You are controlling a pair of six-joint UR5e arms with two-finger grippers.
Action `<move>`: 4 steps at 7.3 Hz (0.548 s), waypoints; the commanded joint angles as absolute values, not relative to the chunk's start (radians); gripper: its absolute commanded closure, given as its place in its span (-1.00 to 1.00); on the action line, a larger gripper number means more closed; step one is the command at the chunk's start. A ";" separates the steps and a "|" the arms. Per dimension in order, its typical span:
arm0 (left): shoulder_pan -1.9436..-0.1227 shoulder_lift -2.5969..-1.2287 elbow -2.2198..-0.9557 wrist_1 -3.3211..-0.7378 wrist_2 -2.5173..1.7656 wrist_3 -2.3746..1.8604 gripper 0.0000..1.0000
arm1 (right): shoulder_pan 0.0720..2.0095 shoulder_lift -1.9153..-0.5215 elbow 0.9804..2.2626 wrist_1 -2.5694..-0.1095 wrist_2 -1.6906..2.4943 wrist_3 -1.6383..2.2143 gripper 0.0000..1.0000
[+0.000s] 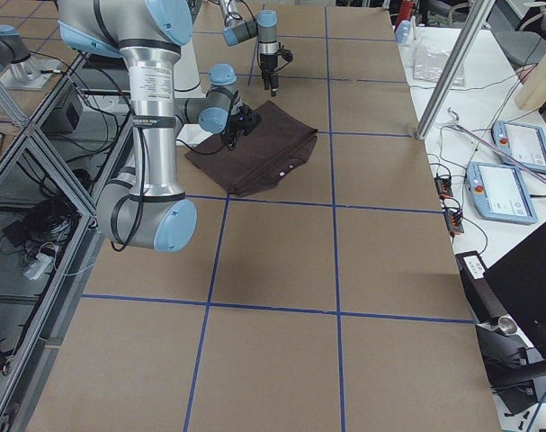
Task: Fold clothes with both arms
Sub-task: 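Rotate the folded shirt with the right gripper while the left gripper approaches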
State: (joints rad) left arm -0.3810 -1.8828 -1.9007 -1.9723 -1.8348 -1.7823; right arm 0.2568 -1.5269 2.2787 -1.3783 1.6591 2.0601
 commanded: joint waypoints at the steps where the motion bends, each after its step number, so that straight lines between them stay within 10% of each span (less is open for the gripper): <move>1: -0.345 -1.887 -1.879 -1.950 -1.818 -1.784 -0.79 | 0.245 -1.529 2.269 -1.379 1.634 2.056 -1.00; 4: -0.345 -1.904 -1.833 -1.950 -1.778 -1.781 -0.50 | 0.232 -1.531 2.269 -1.379 1.603 2.056 -1.00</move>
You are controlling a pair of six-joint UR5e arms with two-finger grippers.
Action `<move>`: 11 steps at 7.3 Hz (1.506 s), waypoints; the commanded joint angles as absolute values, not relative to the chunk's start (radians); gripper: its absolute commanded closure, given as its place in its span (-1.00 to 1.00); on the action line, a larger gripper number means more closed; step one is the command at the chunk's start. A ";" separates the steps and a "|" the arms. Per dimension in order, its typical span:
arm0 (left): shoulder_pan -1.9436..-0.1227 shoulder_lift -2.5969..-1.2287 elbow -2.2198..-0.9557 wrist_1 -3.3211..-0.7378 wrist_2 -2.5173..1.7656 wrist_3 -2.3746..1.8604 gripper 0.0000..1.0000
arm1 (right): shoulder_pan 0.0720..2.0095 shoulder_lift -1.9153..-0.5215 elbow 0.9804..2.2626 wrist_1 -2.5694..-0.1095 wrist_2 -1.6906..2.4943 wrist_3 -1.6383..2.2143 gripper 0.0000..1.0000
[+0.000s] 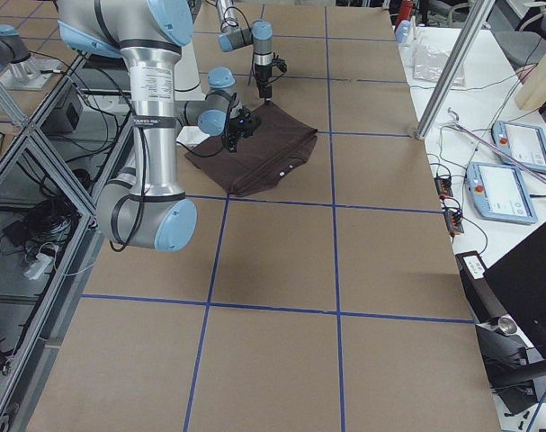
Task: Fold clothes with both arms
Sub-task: 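Grasp the shirt corner with the left gripper and drag it farther from the robot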
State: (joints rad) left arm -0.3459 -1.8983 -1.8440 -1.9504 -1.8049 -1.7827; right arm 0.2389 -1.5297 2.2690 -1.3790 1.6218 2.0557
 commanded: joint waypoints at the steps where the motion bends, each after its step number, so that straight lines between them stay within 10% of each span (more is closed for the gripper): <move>1: -0.345 -1.910 -1.829 -1.950 -1.770 -1.781 -0.26 | 0.229 -1.531 2.269 -1.379 1.592 2.056 -1.00; 3: -0.345 -1.908 -1.821 -1.948 -1.755 -1.778 0.99 | 0.227 -1.528 2.266 -1.378 1.592 2.056 -1.00; 9: -0.541 -1.927 -1.941 -1.767 -1.726 -1.508 1.00 | 0.226 -1.458 2.266 -1.364 1.591 2.071 -1.00; 11: -0.720 -2.116 -1.698 -1.804 -1.729 -1.393 1.00 | 0.225 -1.456 2.238 -1.271 1.592 2.071 -1.00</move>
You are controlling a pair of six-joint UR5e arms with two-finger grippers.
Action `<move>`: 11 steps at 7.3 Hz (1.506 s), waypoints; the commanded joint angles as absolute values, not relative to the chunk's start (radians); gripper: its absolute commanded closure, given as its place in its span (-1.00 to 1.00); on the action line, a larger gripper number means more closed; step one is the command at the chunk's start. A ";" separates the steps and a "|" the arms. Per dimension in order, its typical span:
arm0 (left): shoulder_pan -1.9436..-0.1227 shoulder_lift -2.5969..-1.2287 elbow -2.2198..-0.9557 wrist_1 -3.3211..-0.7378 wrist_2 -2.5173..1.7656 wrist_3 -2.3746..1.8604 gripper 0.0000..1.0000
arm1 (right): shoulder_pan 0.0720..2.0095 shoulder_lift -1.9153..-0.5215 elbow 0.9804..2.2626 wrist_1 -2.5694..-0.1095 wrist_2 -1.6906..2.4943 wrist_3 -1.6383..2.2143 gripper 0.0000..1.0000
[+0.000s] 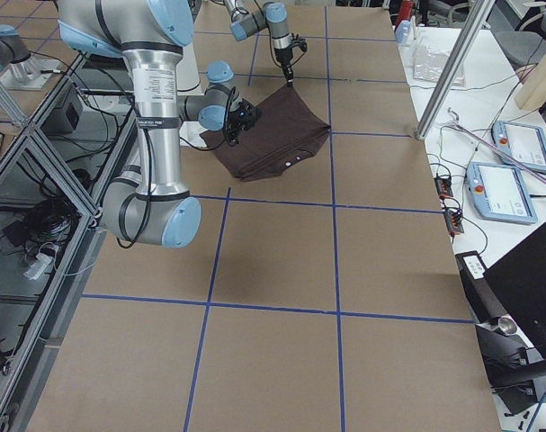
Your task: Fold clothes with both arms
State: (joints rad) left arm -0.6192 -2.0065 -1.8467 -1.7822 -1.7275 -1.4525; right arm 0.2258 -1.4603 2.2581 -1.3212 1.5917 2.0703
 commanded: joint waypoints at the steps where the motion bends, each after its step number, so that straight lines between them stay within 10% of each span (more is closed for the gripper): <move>1: -0.773 -2.225 -1.489 -1.932 -1.729 -1.397 1.00 | 0.227 -1.456 2.240 -1.269 1.591 2.065 -1.00; 3: -0.802 -2.430 -1.080 -2.185 -1.729 -1.404 1.00 | 0.232 -1.457 2.237 -1.273 1.594 2.057 -1.00; 5: -0.807 -2.410 -1.154 -2.189 -1.747 -1.402 -0.02 | 0.230 -1.456 2.218 -1.279 1.538 2.057 -1.00; 8: -0.801 -2.188 -1.481 -2.183 -1.868 -1.483 -0.16 | 0.198 -1.369 2.101 -1.257 1.384 2.056 -1.00; 11: -0.799 -2.174 -1.485 -2.189 -1.868 -1.483 -0.15 | 0.172 -1.181 1.919 -1.276 1.307 2.004 -1.00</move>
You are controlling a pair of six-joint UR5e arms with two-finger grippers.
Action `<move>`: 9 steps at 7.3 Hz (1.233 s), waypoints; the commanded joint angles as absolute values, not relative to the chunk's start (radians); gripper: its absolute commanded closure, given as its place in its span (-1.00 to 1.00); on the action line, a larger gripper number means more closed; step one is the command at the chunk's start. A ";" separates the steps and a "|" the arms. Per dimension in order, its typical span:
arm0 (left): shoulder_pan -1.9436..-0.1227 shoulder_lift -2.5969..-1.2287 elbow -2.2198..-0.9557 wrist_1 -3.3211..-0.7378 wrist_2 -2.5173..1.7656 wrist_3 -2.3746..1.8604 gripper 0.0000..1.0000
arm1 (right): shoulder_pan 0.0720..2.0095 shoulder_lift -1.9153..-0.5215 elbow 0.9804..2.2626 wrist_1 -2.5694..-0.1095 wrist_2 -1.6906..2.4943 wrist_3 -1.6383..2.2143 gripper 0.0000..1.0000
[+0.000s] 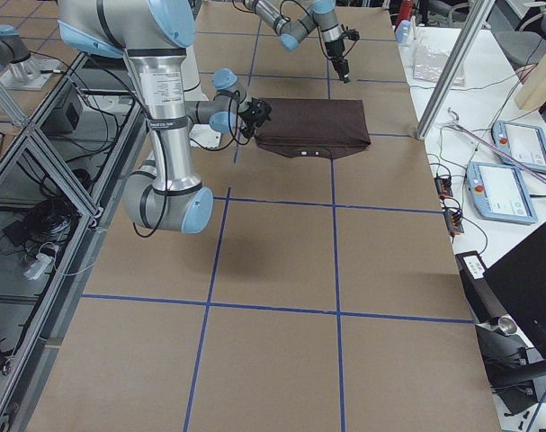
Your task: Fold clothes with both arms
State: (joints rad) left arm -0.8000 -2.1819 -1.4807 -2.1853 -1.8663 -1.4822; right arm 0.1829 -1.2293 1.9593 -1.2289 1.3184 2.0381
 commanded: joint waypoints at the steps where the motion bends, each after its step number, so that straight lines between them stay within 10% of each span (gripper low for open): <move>1: -0.798 -2.175 -1.483 -2.191 -1.868 -1.483 -0.14 | 0.164 -1.140 1.917 -1.390 1.319 1.833 -1.00; 9: -0.796 -2.169 -1.485 -2.192 -1.870 -1.509 -0.14 | 0.166 -1.054 1.839 -1.586 1.339 1.491 -1.00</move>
